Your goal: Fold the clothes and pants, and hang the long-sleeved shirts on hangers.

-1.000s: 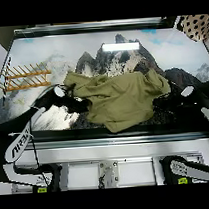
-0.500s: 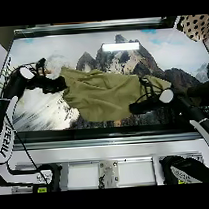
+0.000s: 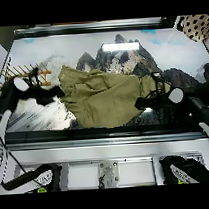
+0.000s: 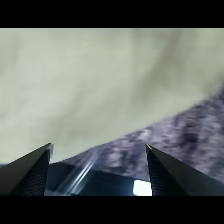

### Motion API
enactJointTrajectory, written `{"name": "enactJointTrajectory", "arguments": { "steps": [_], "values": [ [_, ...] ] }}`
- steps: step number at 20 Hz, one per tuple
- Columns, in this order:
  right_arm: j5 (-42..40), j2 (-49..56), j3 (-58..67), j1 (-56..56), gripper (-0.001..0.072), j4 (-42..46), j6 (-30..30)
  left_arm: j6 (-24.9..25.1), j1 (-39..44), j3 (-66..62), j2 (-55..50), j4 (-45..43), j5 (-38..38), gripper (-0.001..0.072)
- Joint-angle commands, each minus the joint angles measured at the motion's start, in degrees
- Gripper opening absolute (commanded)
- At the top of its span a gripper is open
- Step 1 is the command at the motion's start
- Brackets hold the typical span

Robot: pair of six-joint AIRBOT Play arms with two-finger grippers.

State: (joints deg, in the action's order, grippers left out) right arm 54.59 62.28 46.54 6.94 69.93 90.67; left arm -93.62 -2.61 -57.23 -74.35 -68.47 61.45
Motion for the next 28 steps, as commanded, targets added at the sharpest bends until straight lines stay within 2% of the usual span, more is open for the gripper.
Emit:
{"name": "enactJointTrajectory", "arguments": {
  "steps": [1,6,11,12,13,14,15,16,18,21,24,28],
  "values": [
    [-0.20,4.28,-0.22,-7.93,0.0635,2.64,2.40,-0.50,1.84,14.86,5.38,4.44,-2.86,0.0649],
    [-2.64,15.63,-0.20,-9.92,0.0635,-3.58,2.10,0.90,9.09,21.24,3.15,16.28,-12.00,0.0648],
    [-7.67,19.76,-0.17,-9.92,0.0634,-13.97,-4.39,0.85,15.50,16.61,-3.04,16.44,-12.63,0.0646],
    [-8.17,19.74,-0.15,-9.92,0.0634,-14.32,-4.66,0.83,15.93,15.89,-3.87,16.48,-12.57,0.0563],
    [-8.31,19.74,-0.15,-9.94,0.0562,-14.32,-5.33,0.83,16.24,15.41,-4.48,16.48,-12.59,0.0493],
    [-8.26,19.74,-0.15,-9.94,0.0415,-14.29,-6.23,0.83,16.44,15.08,-4.98,16.48,-12.50,0.0401],
    [-8.20,19.67,-0.15,-9.94,0.0251,-14.27,-6.95,0.81,16.44,14.99,-5.27,16.57,-12.52,0.0226],
    [-8.07,19.50,-0.11,-9.97,0.0139,-14.25,-6.95,0.83,16.44,15.04,-5.25,16.39,-12.55,0.0033],
    [-7.76,18.43,0.83,-10.08,0.0008,-13.03,-6.95,0.79,16.00,14.97,-5.05,16.04,-12.46,0.0012],
    [-2.03,13.25,8.24,-10.08,0.0008,-5.14,-6.97,1.16,11.98,10.69,0.11,16.00,-9.11,0.0012],
    [6.32,4.55,22.47,-10.08,0.0008,3.34,-7.10,3.02,6.91,-2.78,10.73,16.04,-5.29,0.0012],
    [6.78,-9.53,37.68,-10.05,0.0009,1.68,-8.13,2.99,4.68,-22.77,22.47,16.06,-4.63,0.0013]
  ]
}}
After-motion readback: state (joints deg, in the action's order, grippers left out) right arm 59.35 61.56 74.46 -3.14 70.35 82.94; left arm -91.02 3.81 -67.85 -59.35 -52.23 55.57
